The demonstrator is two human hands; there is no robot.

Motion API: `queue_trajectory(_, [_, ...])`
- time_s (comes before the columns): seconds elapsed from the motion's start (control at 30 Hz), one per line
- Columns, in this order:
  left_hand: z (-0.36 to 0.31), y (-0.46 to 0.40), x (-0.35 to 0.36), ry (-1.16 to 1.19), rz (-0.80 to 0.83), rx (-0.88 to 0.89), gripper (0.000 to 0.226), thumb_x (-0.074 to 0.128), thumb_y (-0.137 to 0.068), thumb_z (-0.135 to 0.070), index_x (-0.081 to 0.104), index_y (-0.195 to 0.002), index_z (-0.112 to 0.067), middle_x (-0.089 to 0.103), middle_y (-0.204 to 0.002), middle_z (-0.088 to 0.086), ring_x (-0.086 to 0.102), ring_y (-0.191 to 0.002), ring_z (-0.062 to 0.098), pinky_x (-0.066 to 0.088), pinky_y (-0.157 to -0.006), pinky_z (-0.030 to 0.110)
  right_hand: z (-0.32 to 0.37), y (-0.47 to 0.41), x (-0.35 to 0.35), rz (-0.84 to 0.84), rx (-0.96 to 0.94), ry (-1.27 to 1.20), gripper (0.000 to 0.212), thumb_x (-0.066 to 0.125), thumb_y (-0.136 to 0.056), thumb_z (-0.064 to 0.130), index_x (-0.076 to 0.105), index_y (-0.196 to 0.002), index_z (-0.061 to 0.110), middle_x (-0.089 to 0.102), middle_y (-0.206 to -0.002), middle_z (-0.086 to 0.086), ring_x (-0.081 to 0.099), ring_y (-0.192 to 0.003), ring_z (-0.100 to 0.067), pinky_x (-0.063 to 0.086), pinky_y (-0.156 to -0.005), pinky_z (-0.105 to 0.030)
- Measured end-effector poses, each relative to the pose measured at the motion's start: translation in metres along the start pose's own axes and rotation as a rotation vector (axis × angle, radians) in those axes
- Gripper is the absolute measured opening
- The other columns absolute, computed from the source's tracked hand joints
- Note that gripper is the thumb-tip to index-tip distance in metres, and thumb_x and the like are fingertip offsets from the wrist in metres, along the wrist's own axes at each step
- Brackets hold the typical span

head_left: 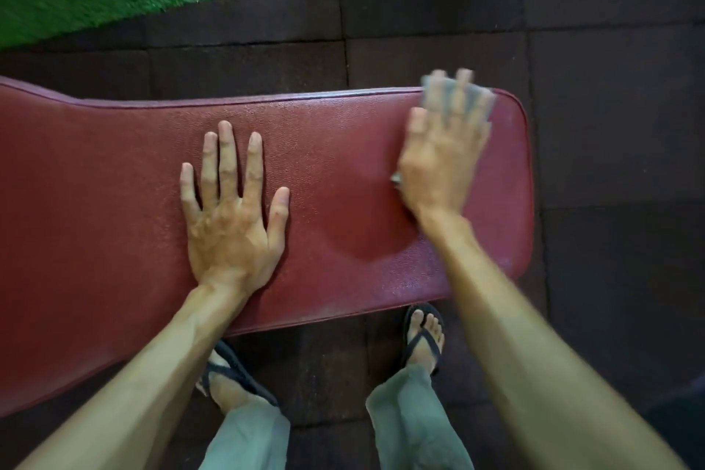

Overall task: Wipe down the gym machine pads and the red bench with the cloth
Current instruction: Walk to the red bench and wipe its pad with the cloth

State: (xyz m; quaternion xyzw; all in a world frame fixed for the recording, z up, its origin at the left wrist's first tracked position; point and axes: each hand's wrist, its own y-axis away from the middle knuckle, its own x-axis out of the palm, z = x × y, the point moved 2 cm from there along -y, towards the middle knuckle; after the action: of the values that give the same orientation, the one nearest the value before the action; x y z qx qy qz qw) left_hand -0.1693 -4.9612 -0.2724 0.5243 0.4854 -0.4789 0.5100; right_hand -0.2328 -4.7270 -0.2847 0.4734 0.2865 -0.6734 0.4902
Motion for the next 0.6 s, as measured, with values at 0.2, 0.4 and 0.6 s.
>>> queue_trajectory(0.2, [0.001,0.0,-0.001,0.036,0.003,-0.005,0.067,0.024,-0.101,-0.051,0.009,-0.159,-0.021,0.003,-0.168,0.01,0.003,-0.156,0.026,0.006,-0.125,0.051,-0.049,0.154,-0.013,0.316,-0.645,0.118,0.053,0.02,-0.107,0.04,0.009,-0.159,0.036,-0.001,-0.17,0.005,-0.001,-0.157,-0.022,0.02,-0.12,-0.057])
queue_trajectory(0.4, [0.0,0.0,0.0,0.005,-0.011,0.002,0.067,0.025,-0.102,-0.051,0.009,-0.159,-0.02,0.005,-0.168,0.011,0.005,-0.155,0.027,0.008,-0.125,0.052,-0.037,0.01,-0.008,0.044,-0.003,0.047,0.062,0.017,-0.102,0.045,0.019,-0.16,0.023,0.009,-0.169,-0.009,0.003,-0.155,-0.035,0.014,-0.122,-0.059])
queue_trajectory(0.6, [0.001,0.0,-0.001,0.02,-0.011,0.005,0.066,0.025,-0.102,-0.051,0.011,-0.159,-0.021,0.005,-0.168,0.01,0.005,-0.156,0.026,0.008,-0.125,0.051,0.018,0.138,0.009,0.282,-0.579,0.07,0.053,0.022,-0.107,0.04,0.016,-0.159,0.031,0.006,-0.169,0.0,-0.001,-0.157,-0.025,0.012,-0.126,-0.05])
